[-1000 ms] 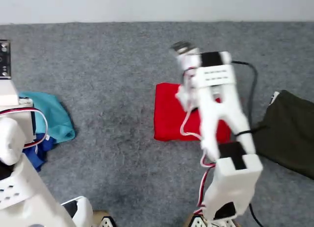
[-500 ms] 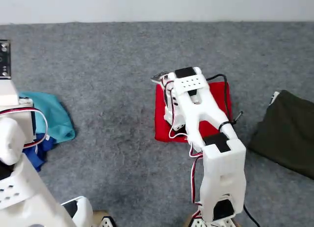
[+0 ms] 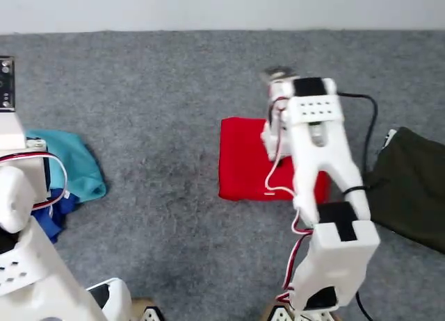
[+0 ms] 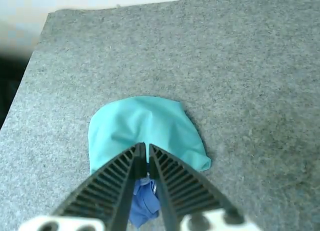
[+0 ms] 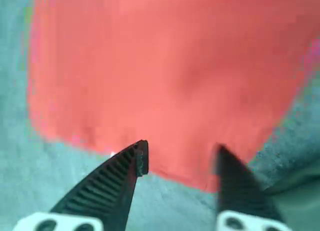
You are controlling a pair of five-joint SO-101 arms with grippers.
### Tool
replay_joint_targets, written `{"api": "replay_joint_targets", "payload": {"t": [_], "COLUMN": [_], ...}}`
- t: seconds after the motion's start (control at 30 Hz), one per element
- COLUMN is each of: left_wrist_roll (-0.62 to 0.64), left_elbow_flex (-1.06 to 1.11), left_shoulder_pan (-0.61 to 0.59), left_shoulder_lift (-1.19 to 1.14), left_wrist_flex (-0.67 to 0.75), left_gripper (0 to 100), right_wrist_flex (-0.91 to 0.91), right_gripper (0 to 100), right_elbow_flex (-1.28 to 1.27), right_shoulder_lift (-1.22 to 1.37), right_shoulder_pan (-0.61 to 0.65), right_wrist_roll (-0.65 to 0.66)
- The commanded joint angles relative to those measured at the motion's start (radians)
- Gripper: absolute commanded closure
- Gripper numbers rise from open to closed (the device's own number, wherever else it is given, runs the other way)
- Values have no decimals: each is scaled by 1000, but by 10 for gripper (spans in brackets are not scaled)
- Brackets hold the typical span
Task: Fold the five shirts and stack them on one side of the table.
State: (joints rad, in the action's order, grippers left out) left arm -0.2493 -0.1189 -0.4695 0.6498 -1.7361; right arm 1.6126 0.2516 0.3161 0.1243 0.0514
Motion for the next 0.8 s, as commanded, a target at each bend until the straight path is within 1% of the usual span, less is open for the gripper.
{"api": "replay_joint_targets", "payload": {"t": [0.0, 0.2, 0.47, 0.63, 0.7, 0.77], "left_wrist_roll": [-8, -8, -8, -8, -8, -8], "left_elbow_flex": [19, 67, 67, 67, 68, 68], "left_shoulder_pan": [-3, -5, -6, -6, -6, -6], "left_shoulder_lift": [6, 15, 15, 9, 8, 8], "left_wrist_flex": [-17, -15, -15, -15, -15, -15], "left_gripper": [984, 984, 984, 984, 984, 984], "right_wrist_flex": [-73, -160, -262, -275, -266, -236], "right_gripper": [597, 619, 619, 625, 674, 768], "right_elbow_flex": [40, 40, 40, 41, 49, 84], "right_shoulder_lift": [31, 145, 259, 332, 357, 377], "right_shoulder_pan": [-24, -27, -82, -84, -82, -85], "right_wrist_roll": [-137, -239, -273, -272, -267, -265]}}
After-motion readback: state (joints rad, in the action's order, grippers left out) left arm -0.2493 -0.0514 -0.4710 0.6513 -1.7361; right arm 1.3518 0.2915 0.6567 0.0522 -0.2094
